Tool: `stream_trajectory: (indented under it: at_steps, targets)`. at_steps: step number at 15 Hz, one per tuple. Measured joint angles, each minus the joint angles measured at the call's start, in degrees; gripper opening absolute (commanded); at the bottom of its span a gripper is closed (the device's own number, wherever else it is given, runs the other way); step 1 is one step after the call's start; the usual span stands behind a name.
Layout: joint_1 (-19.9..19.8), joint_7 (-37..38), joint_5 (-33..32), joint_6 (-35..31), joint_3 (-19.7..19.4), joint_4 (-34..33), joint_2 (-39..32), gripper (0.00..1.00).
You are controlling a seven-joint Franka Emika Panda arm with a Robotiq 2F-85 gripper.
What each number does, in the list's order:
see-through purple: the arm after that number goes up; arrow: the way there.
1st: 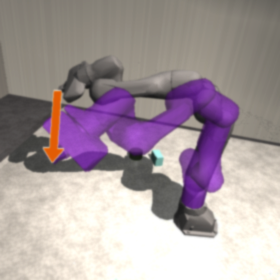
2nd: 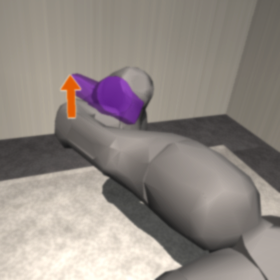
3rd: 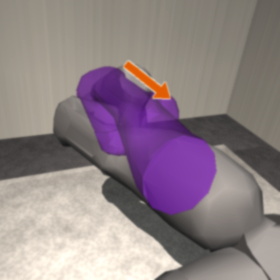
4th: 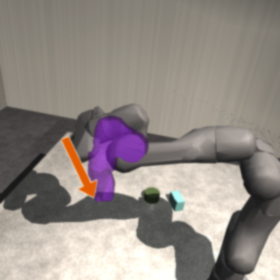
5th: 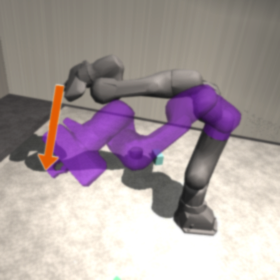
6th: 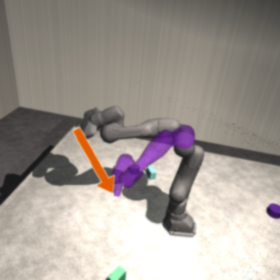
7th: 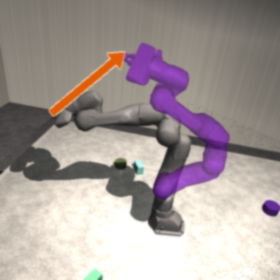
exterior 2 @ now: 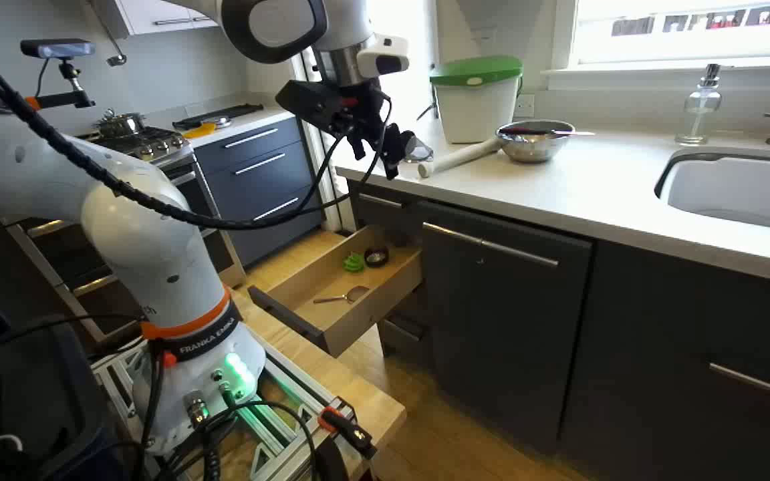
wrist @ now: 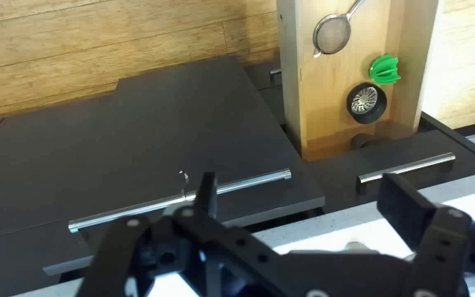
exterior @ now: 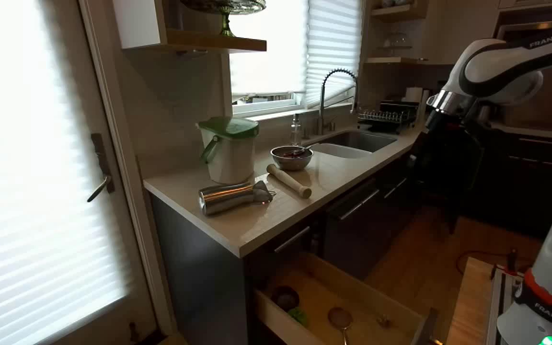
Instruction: Pick up the laying cocktail shaker to make it stand upright on the counter top
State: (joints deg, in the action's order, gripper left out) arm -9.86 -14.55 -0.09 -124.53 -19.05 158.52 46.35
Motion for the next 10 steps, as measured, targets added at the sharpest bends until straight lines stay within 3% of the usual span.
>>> stream_trajectory:
  at_steps: [5, 10]
  targets:
    - [1.72, -1.01, 1.85, 0.15, 0.43, 0.21, -0.64, 1.0]
    - [11.16, -5.96, 11.03, -1.56, 0.75, -0.72, -3.18, 1.0]
